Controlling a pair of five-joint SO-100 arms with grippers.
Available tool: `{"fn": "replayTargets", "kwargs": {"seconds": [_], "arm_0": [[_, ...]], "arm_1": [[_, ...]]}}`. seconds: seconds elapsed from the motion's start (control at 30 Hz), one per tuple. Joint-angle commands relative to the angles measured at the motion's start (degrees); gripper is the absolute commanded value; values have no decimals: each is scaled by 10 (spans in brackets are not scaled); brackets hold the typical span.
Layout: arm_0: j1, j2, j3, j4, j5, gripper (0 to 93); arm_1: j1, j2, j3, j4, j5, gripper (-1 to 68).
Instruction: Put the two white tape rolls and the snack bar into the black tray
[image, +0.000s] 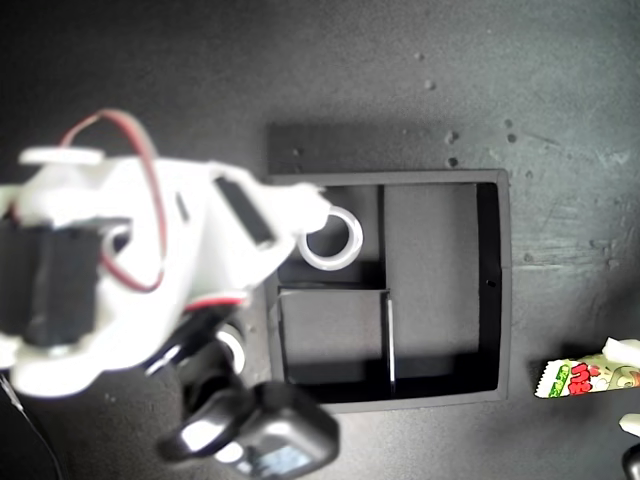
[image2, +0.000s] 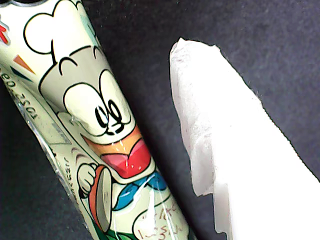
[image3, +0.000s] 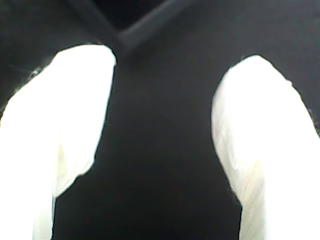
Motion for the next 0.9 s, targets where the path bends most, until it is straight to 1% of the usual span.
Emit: {"fn": "replayTargets", "kwargs": {"seconds": [0.0, 0.1, 0.17, 0.3, 0.33, 0.4, 0.43, 0.47, 0.53, 0.6, 0.73, 0.87], "arm_0": [[56, 95, 77, 8, -84, 156], [127, 112, 161, 3, -143, 166], [167, 117, 221, -10, -184, 171], [238, 159, 355, -112, -234, 173], [252, 172, 389, -143, -243, 173], [276, 192, 457, -207, -252, 171], [284, 195, 484, -229, -260, 171], [290, 196, 506, -248, -265, 171], [297, 191, 535, -285, -266, 172], [301, 173, 537, -298, -264, 173], [294, 127, 519, -310, -243, 177], [279, 96, 492, -315, -214, 178]], "arm_1": [[-4, 4, 30, -40, 11, 292], [0, 3, 56, -53, 9, 286], [4, 4, 85, -83, 9, 279], [7, 4, 122, -120, 13, 241], [8, 4, 125, -120, 17, 202], [11, 4, 127, -120, 25, 70], [13, 4, 127, -115, 31, 20], [17, 4, 120, -105, 36, 0], [25, 4, 98, -71, 56, -2], [32, 5, 67, -24, 103, -3], [48, 6, 29, -7, 181, -5], [79, 6, -27, 48, 207, -5]]}}
